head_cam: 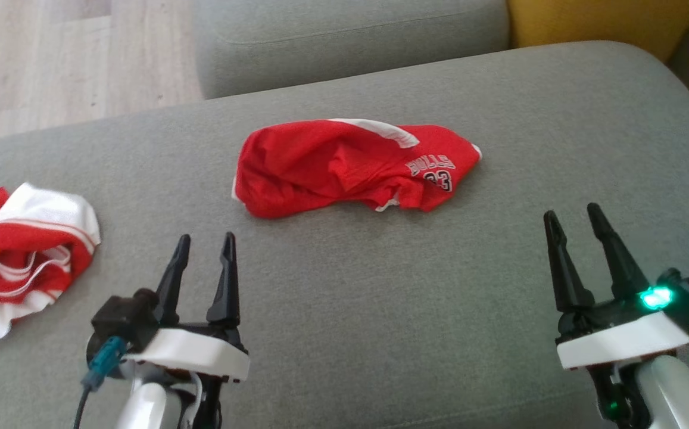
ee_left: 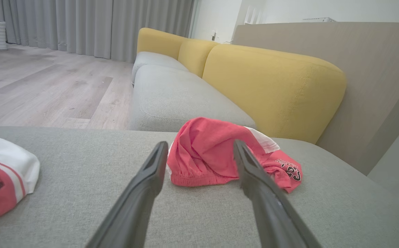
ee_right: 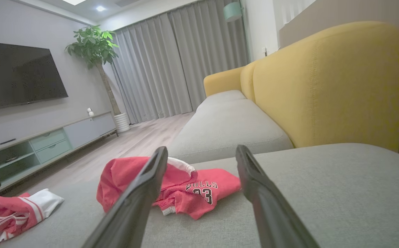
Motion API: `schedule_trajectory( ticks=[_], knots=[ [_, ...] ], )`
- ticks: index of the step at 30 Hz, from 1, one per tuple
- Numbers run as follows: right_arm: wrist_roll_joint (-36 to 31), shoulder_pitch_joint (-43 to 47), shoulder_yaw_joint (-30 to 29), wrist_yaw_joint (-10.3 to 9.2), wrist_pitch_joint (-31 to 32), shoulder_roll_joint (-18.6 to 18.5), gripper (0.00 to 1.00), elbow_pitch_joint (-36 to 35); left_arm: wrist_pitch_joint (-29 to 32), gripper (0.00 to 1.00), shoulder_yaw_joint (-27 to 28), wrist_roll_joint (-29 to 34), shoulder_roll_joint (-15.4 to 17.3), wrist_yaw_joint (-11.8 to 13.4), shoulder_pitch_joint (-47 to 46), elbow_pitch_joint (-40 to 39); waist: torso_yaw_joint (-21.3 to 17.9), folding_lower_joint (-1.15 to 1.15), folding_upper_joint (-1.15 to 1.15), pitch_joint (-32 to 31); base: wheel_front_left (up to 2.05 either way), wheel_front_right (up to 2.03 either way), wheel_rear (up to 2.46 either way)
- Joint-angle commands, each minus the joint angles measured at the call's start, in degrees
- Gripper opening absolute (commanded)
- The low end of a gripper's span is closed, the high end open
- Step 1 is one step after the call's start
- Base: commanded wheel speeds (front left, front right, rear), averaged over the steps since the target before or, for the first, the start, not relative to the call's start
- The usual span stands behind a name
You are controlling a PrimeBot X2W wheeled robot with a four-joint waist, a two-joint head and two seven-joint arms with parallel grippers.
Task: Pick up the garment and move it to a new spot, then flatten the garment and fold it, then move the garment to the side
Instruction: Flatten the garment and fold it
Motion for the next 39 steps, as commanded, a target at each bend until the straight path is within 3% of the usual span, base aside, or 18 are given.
schedule_trajectory(
  ticks=[1, 6, 18, 28, 33, 34, 35, 36, 39],
  knots=[
    [0.4, -2.6, 1.1, 0.44, -0.6, -1.4, 1.00, -1.2, -0.5, 1.00, 2.3, 0.4, 0.0, -0.2, -1.9, -1.7, 0.7, 0.00, 0.00, 0.1, 0.00, 0.00, 0.00],
    [3.7, -10.0, 4.9, 0.44, -0.2, -4.8, 1.00, 4.6, -0.5, 1.00, 1.2, 0.6, -0.4, -1.0, -2.5, -1.1, 3.9, 0.00, 0.00, 2.1, 0.00, 0.00, 0.00],
    [18.2, -33.8, 18.4, 0.44, 13.2, -14.5, 1.00, 22.1, -0.5, 1.00, -5.1, -2.8, -0.5, 1.2, -7.0, -1.5, 13.8, 0.00, 0.00, 9.4, 0.00, 0.00, 0.00],
    [29.5, -43.3, 29.1, 0.44, 27.7, -20.3, 1.00, 31.6, -0.5, 1.00, -8.9, -5.3, -0.5, 3.7, -9.8, -2.9, 19.9, 0.00, 0.00, 14.3, 0.00, 0.00, 0.00],
    [32.6, -45.8, 32.2, 0.44, 30.1, -21.3, 1.00, 33.5, -0.5, 1.00, -9.4, -5.8, -0.5, 4.4, -10.1, -3.4, 21.6, 0.00, 0.00, 15.2, 0.00, 0.00, 0.00],
    [33.3, -46.1, 33.0, 0.44, 30.5, -21.4, 0.78, 33.6, -0.5, 1.00, -9.4, -5.9, -0.5, 4.5, -10.1, -3.4, 21.7, 0.00, 0.00, 15.2, 0.00, 0.00, 0.00],
    [33.9, -46.4, 33.5, 0.44, 30.4, -21.5, 0.31, 33.5, -0.5, 1.00, -9.5, -6.0, -0.5, 4.6, -10.1, -3.4, 21.8, 0.00, 0.00, 15.3, 0.00, 0.00, 0.00],
    [34.8, -46.6, 33.9, 0.44, 30.2, -21.5, 0.00, 33.2, -0.5, 1.00, -9.5, -6.0, -0.5, 4.6, -10.1, -3.4, 21.9, 0.00, 0.00, 15.2, 0.00, 0.00, 0.00],
    [36.2, -46.8, 35.2, 0.44, 30.1, -21.6, 0.00, 32.5, -0.5, 1.00, -9.4, -6.1, -0.5, 4.8, -10.0, -3.3, 21.7, 0.00, 0.00, 14.9, 0.00, 0.00, 0.00]
  ],
)
